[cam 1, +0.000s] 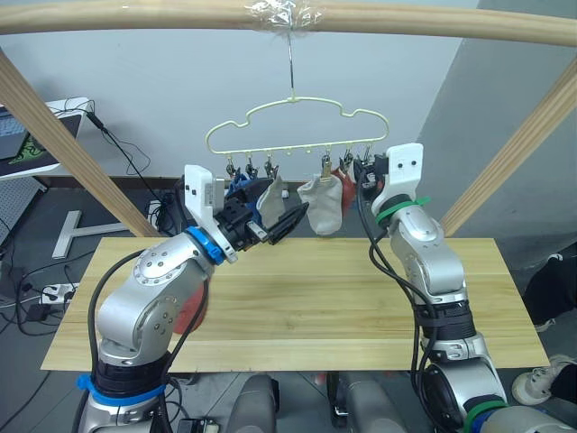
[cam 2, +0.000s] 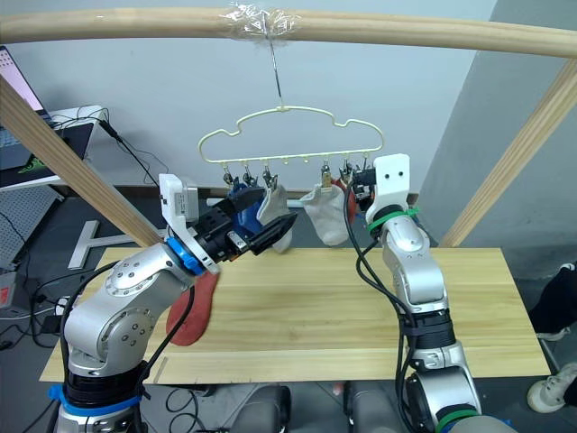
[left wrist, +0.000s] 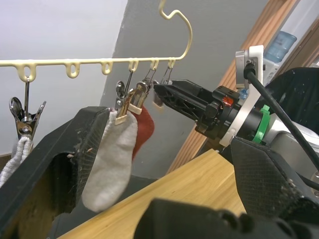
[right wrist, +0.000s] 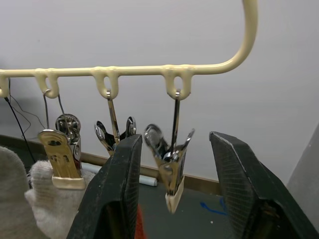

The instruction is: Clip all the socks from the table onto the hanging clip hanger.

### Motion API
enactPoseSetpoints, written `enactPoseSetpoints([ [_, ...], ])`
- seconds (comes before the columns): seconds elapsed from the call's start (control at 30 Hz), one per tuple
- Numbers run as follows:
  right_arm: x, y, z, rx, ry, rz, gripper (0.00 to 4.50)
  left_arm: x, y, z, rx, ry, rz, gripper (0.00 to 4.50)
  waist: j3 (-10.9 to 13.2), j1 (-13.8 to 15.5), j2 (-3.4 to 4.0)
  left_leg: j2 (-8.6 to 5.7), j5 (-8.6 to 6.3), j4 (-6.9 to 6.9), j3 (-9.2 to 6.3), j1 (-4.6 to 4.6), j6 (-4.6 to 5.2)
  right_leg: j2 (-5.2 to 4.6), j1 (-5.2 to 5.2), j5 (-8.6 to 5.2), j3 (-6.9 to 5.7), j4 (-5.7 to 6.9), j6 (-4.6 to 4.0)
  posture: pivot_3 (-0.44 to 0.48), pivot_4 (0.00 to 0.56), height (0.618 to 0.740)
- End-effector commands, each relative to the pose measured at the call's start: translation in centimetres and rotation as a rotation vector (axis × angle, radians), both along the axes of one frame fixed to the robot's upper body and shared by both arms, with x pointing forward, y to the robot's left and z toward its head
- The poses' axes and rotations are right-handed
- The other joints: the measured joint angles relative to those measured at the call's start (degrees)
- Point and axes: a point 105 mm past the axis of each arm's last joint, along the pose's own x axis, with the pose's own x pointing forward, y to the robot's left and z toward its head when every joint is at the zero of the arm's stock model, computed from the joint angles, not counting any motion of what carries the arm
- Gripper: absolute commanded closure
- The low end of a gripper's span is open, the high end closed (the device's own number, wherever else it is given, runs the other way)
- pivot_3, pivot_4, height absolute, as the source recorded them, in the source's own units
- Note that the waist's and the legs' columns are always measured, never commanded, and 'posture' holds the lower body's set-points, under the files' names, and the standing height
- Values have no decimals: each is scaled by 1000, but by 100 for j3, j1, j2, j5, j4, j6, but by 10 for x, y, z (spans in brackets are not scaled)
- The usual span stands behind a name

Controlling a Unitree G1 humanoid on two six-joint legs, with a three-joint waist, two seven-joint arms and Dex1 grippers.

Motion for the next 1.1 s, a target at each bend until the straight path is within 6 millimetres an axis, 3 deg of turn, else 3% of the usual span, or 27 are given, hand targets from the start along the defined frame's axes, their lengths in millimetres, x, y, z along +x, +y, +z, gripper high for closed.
enactPoseSetpoints([
  [0.03,-1,-2,9,-8,-35,-10,2266,-6,-3,12,-14,-56,-20,0,0,0,0,0,0,0,0,0,0,0,0,0,0,0,0,89,213,740],
  [0.43,6,0,10,-11,-39,-20,2266,-6,-4,15,-10,-61,-24,0,0,2,0,-1,0,1,0,0,0,0,0,1,0,1,-1,91,216,740],
  [0.8,9,18,17,6,-53,21,2266,-5,-6,21,-18,-77,-27,0,0,7,0,0,0,1,0,0,0,0,0,4,0,2,-7,94,213,740],
  [1.1,11,22,23,18,-72,36,2266,-5,-6,26,-30,-90,-25,0,0,22,0,0,0,2,0,0,0,0,0,8,-1,4,-13,100,209,740],
])
